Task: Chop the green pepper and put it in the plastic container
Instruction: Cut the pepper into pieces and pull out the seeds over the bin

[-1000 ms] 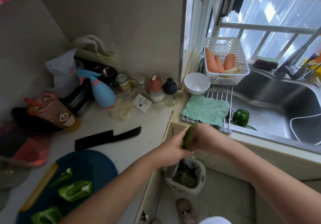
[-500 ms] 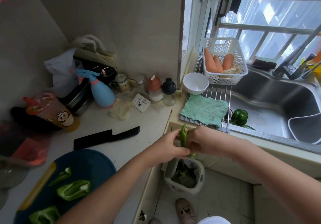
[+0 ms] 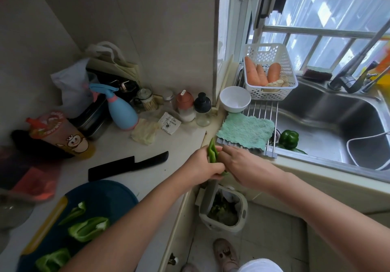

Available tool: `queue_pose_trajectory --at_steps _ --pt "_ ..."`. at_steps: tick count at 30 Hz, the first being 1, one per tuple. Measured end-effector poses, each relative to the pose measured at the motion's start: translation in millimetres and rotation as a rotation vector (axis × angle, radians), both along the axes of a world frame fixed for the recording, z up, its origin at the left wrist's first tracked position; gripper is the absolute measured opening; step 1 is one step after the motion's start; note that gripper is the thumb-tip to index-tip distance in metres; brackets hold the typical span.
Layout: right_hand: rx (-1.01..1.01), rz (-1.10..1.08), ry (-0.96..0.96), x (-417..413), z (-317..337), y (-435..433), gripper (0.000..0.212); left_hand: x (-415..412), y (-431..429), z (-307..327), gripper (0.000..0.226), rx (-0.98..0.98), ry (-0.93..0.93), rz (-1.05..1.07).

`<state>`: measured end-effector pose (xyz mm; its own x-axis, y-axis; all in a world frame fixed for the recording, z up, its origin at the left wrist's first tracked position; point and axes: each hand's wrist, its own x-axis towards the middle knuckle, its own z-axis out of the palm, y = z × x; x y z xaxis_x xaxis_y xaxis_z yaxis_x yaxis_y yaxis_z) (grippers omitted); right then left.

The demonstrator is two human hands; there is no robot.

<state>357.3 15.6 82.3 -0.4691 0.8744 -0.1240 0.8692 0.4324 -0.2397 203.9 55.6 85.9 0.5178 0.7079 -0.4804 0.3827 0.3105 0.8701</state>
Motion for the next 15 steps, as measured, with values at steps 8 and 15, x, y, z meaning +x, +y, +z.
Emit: queue_pose_trajectory --at_steps 8,15 --pt "0.064 -0.337 0.151 5 -17 -3 0.018 4 -11 -3 0.048 -0.049 -0.085 0.095" --pt "-0.026 -0.487 0.189 24 -34 -13 0.013 -11 -11 -12 0.059 0.110 0.076 -0.024"
